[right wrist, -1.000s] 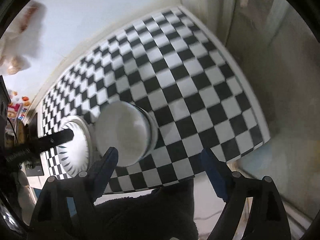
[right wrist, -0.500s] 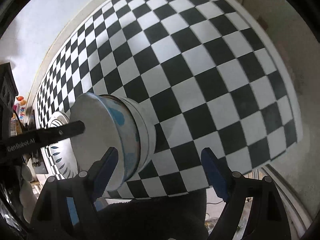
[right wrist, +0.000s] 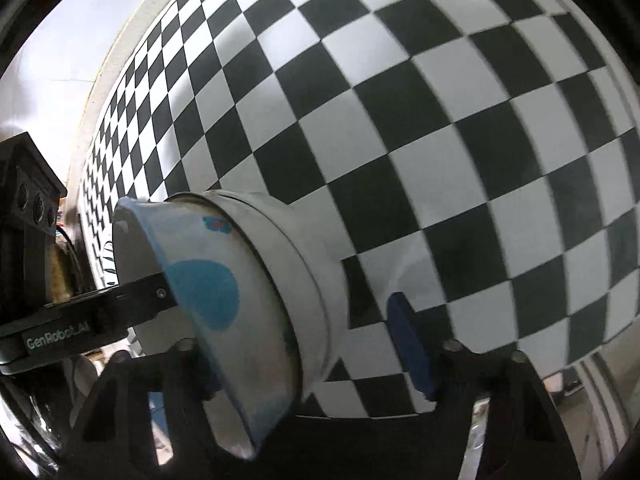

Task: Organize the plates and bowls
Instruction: 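Lift the nested bowls with both grippers and carry them over the plate stack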

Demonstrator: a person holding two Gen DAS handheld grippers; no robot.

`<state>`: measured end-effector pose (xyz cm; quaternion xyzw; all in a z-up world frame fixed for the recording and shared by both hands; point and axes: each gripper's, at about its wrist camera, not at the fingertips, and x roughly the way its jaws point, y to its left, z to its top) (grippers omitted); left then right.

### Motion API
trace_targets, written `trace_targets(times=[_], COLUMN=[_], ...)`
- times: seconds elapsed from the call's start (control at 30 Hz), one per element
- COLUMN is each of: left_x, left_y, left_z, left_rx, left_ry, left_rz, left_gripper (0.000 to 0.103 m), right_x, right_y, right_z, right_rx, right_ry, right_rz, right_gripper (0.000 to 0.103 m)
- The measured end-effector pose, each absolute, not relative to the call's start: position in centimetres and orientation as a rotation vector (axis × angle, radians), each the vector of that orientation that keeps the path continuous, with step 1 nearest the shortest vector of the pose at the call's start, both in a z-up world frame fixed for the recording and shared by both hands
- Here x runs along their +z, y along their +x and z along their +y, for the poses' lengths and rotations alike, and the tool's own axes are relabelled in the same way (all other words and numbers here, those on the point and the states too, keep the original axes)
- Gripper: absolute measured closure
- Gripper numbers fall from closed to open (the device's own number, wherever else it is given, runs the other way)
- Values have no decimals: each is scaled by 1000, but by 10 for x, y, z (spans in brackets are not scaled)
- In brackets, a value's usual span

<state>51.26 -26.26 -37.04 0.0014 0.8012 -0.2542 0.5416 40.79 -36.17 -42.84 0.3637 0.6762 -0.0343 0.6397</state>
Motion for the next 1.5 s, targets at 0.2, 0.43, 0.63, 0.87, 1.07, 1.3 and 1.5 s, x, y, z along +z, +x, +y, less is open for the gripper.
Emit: trace_targets(times=[0.2,0.43,0.63,0.87,1.07,1.3,1.5], left_x=[-374,-364,-352,-338,-313,-278,-255], left_y=[514,508,508,510,516,526,534], left_z=[-255,-239,-229,-221,-195,-142,-82], left_rx=[-631,-643,-662,-663,-654,-604,-522], left_ry=[-43,-69,-78,-83,-100,-149,-205], left_rz=[1878,1839,1815,1772,1737,1667,1609], left_gripper=[71,71,71,71,71,71,71], right_x=[-440,-443,-434,-415,-397,-365,-347], right_y=[413,402,392,406,415,439,473], right_z=[-356,-365,-377,-373,-364,-327,-272], right_rx=[-28,-10,8,16,39,120,220], right_ry=[923,965,987,946,918,854,793], right_rz=[1512,1484,1451,1426,1405,1389,1390], right_gripper=[42,46,48,50,50,51,51])
